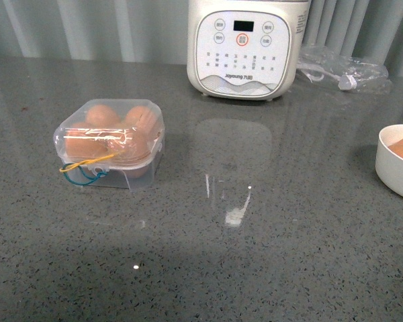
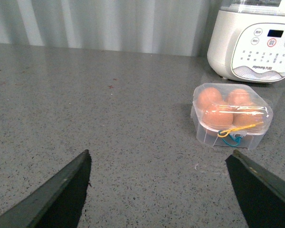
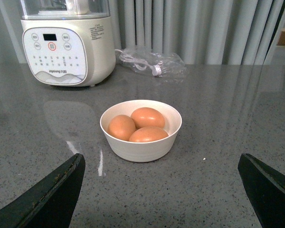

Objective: Put egg into box

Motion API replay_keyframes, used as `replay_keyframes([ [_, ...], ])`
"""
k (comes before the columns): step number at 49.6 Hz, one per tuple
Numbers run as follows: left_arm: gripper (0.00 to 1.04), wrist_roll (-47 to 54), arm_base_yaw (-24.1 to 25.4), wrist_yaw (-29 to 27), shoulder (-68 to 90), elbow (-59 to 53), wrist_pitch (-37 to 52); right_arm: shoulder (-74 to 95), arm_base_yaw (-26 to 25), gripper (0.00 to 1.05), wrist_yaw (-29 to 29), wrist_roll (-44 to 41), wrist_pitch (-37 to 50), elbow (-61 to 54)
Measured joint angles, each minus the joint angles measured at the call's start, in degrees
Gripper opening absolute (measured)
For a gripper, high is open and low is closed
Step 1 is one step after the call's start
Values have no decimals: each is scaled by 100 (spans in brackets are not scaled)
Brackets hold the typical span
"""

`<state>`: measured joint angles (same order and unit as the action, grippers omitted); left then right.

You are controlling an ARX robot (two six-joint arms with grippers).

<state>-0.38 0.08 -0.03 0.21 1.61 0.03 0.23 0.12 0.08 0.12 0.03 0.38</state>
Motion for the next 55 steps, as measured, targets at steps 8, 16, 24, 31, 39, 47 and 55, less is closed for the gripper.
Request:
replay_keyframes([
  [8,98,13,0,0,0,0,0,0,0,98,0,0,0,0],
  [16,98,13,0,0,0,0,0,0,0,98,0,0,0,0],
  [24,98,13,0,0,0,0,0,0,0,98,0,0,0,0],
  [31,98,13,0,0,0,0,0,0,0,98,0,0,0,0],
  [39,98,13,0,0,0,0,0,0,0,98,0,0,0,0],
  [47,98,13,0,0,0,0,0,0,0,98,0,0,0,0],
  [55,98,13,0,0,0,0,0,0,0,98,0,0,0,0],
])
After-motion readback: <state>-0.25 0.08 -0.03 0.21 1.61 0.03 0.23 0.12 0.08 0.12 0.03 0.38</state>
